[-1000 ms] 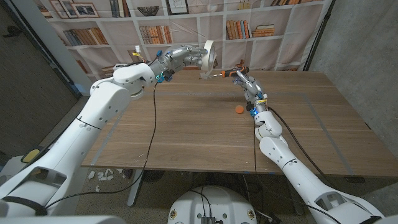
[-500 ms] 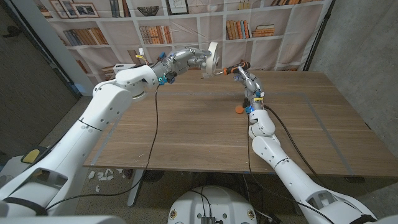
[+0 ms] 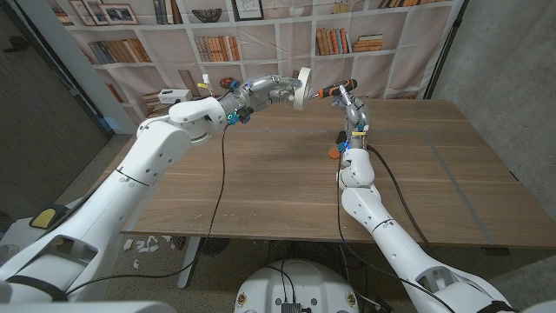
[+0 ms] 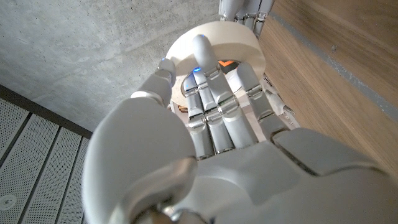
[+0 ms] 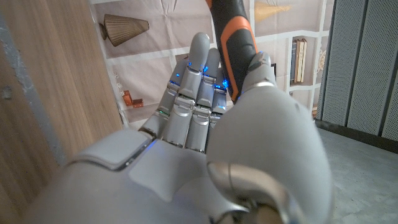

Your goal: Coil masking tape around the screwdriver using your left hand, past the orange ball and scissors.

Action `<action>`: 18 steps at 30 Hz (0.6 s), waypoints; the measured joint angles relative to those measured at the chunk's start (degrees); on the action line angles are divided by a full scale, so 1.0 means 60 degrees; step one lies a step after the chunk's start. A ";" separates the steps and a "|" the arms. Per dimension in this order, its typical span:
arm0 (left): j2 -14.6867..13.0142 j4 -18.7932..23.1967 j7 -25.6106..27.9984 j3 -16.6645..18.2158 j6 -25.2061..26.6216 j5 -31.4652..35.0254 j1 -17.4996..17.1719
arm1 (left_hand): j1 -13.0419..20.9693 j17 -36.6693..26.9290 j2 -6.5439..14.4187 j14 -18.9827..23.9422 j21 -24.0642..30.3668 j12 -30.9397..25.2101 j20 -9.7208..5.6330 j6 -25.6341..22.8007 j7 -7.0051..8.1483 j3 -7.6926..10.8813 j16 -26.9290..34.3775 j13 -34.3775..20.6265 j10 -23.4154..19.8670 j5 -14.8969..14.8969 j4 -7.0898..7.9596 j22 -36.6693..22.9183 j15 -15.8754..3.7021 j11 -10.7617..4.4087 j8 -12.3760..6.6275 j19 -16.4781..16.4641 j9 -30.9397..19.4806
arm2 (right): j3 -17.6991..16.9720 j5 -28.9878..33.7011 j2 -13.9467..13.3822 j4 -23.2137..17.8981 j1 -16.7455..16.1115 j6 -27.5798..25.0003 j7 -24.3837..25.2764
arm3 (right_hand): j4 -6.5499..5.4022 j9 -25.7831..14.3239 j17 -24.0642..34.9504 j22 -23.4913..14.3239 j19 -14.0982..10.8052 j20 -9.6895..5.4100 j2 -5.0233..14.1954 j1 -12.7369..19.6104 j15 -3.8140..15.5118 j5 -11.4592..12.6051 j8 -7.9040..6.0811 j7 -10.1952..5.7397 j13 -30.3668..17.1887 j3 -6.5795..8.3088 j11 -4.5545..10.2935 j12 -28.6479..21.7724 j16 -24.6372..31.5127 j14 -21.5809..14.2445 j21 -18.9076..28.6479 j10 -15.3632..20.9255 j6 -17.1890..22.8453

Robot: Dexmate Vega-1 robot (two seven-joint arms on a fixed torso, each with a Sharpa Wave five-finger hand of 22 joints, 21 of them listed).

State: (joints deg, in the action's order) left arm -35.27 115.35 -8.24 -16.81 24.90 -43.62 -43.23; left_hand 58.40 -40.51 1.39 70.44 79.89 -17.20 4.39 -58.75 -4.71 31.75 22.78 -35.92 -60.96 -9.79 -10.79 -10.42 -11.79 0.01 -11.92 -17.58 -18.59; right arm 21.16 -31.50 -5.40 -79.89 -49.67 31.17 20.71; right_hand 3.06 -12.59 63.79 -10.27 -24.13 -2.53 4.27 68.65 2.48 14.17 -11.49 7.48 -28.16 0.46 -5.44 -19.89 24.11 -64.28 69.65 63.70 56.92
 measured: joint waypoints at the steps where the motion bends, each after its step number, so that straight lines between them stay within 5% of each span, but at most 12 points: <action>1: 0.0012 -0.0008 -0.0008 -0.0028 0.0007 -0.0003 0.0001 | 0.0000 -0.0004 0.0000 0.0000 0.0000 0.0002 0.0000 0.0000 0.0000 0.0000 -0.0034 0.0000 0.0000 0.0000 0.0000 0.0000 0.0000 0.0000 0.0000 0.0000 0.0000 | 0.0004 0.0103 0.0041 -0.0023 0.0000 0.0000 0.0176 | 0.0000 0.0002 -0.0018 0.0000 0.0000 0.0000 0.0000 0.0000 0.0000 0.0001 0.0000 0.0000 0.0012 0.0000 0.0000 0.0027 0.0000 0.0000 0.0000 0.0000 0.0000; 18: 0.0277 -0.0185 -0.0122 -0.0377 0.0138 -0.0200 0.0041 | 0.0000 -0.0003 0.0000 0.0000 0.0001 0.0041 0.0000 0.0000 0.0000 0.0000 -0.0109 0.0000 0.0000 0.0004 0.0000 0.0007 0.0000 0.0000 0.0008 0.0000 0.0014 | 0.0021 0.1080 0.0606 -0.0154 0.0078 -0.0068 0.1797 | -0.0005 0.0057 -0.0112 0.0000 0.0000 0.0000 -0.0002 0.0002 0.0000 0.0006 0.0000 0.0000 0.0063 0.0005 0.0000 0.0108 -0.0067 -0.0001 0.0063 0.0001 0.0000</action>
State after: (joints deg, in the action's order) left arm -33.61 114.24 -8.97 -19.08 25.73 -44.82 -42.99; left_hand 58.40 -40.52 1.39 70.44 79.90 -16.95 4.39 -58.75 -4.72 31.75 22.13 -35.92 -60.96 -9.77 -10.79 -10.38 -11.79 0.01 -11.87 -17.58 -18.51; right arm 21.28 -25.02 -1.77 -80.81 -49.21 30.76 31.50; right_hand 3.03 -12.25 63.11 -10.26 -24.13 -2.53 4.26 68.67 2.48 14.21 -11.50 7.48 -27.78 0.49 -5.43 -19.24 23.71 -64.29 70.03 63.71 56.92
